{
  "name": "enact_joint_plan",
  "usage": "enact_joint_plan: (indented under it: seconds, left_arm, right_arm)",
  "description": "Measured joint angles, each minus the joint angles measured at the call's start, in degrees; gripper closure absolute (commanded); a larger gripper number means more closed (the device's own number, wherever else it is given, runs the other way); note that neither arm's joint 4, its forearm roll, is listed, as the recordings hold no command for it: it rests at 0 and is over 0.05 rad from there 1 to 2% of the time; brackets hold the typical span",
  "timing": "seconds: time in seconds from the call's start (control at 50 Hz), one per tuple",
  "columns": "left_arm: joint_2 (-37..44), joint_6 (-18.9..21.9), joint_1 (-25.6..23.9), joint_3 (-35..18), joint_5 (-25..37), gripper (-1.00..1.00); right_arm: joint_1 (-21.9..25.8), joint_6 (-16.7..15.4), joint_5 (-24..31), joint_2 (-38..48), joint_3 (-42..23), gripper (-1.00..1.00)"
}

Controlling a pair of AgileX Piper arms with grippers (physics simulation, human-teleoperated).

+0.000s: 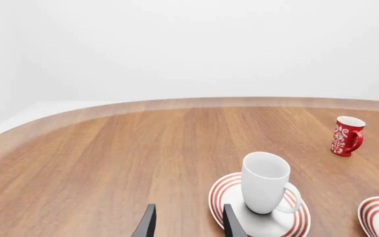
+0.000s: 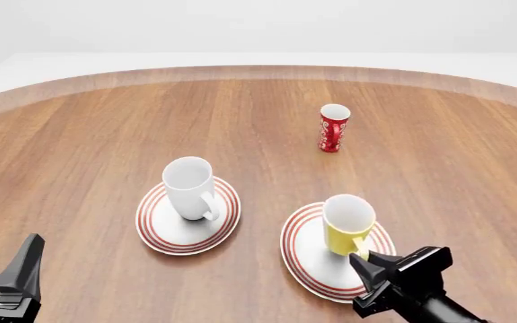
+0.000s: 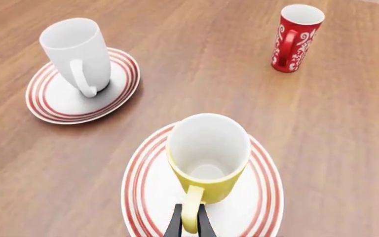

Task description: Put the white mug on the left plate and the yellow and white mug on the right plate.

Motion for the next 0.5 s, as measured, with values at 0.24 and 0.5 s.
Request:
enact_joint_plan:
  seconds: [0.24,0.5]
  left_arm:
    - [0.0,0.0,0.0,0.0,0.0,-1.0]
    - [0.0,0.0,0.0,0.0,0.0,-1.0]
  right_arm:
    - [0.09,0.04,-0.02,0.54,0.0,1.0]
    - [0.02,0.11,-0.37,1.24,0.0,1.0]
